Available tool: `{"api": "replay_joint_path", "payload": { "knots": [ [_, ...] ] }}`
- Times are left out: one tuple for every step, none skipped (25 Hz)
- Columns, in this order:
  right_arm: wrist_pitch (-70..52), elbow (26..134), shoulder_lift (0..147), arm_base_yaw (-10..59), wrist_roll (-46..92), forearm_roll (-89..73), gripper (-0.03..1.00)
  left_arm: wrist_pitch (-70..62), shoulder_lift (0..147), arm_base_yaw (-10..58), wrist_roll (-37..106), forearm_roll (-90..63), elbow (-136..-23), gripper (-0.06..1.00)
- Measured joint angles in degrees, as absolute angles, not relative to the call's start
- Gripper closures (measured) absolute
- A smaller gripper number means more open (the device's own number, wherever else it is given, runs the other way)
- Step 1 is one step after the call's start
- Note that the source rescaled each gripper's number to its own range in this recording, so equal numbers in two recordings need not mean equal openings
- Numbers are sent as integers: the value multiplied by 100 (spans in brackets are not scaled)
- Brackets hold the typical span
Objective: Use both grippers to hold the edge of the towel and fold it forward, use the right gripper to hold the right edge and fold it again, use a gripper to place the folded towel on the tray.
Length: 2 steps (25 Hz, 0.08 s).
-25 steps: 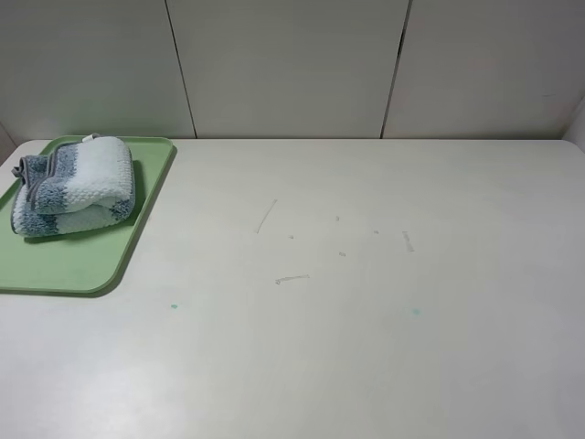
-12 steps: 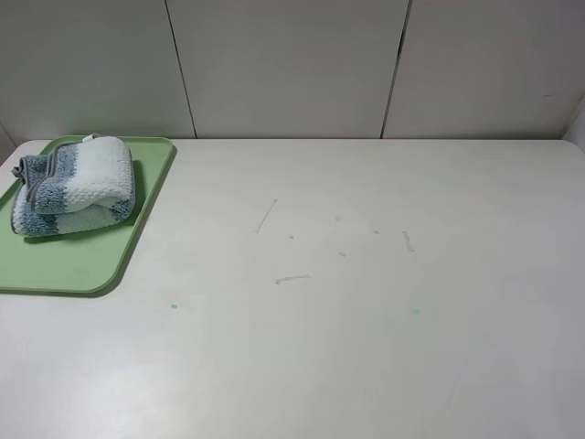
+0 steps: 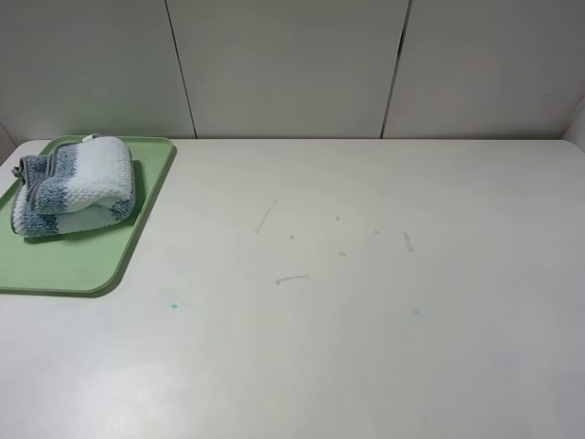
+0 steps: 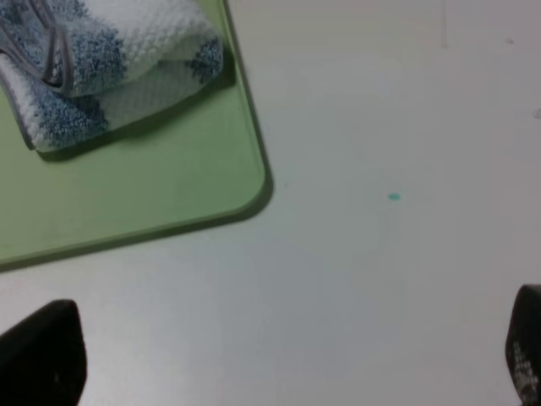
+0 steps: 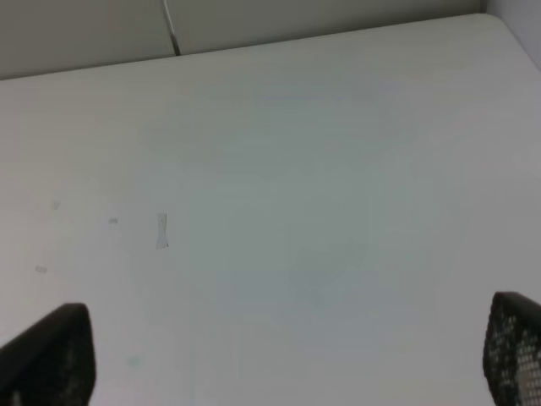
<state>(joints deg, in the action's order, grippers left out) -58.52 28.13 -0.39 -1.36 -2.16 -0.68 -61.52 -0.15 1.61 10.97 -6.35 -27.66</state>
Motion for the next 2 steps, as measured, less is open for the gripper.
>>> {"api": "replay_joint_path", "payload": {
  "knots": [
    [-5852,2813,-39,-136,-216,-68,-3,-6152,-15,161,1097,-635,-2766,-6],
    [-5852,2813,-39,-136,-216,-68,-3,-6152,-15,161,1097,-635,-2766,-6]
  ]
}}
